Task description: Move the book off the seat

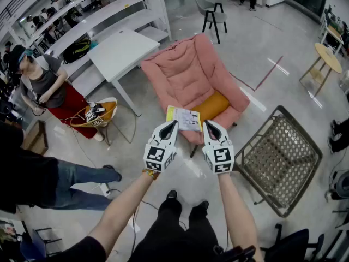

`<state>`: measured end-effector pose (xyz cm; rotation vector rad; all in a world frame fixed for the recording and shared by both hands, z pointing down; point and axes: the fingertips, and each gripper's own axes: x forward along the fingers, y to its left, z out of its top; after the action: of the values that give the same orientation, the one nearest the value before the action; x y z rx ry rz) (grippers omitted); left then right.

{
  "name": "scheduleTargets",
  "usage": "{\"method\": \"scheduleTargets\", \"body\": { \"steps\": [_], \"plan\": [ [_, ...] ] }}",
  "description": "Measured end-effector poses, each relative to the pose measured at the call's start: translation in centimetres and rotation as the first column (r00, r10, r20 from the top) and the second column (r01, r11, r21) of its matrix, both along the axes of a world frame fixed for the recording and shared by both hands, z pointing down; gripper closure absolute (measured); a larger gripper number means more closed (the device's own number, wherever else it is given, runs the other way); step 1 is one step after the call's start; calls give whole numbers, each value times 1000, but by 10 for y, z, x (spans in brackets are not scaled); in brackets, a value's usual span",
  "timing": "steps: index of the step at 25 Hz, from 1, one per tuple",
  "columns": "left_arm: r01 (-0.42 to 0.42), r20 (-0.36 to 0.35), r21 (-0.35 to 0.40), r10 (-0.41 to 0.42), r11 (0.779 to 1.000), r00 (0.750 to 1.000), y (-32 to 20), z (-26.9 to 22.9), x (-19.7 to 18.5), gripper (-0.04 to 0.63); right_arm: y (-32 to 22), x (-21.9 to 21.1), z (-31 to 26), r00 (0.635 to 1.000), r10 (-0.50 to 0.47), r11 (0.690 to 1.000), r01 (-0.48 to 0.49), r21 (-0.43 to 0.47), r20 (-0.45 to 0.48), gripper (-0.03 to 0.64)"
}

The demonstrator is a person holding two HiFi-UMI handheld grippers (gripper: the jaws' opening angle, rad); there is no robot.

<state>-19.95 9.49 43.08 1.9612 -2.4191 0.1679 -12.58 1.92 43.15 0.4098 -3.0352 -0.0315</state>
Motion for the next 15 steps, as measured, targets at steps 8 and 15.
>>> {"method": "scheduleTargets", "body": {
  "steps": [8, 15],
  "plan": [
    [6, 27, -16, -5, 1000, 1000, 0, 6, 6, 583, 1, 7, 11, 1000, -27, 1000, 27, 13, 2, 600],
    [8, 80, -68, -3, 998, 997, 5, 37, 5, 581, -3, 13, 46, 998, -57, 998, 58, 30, -33, 600]
  ]
}}
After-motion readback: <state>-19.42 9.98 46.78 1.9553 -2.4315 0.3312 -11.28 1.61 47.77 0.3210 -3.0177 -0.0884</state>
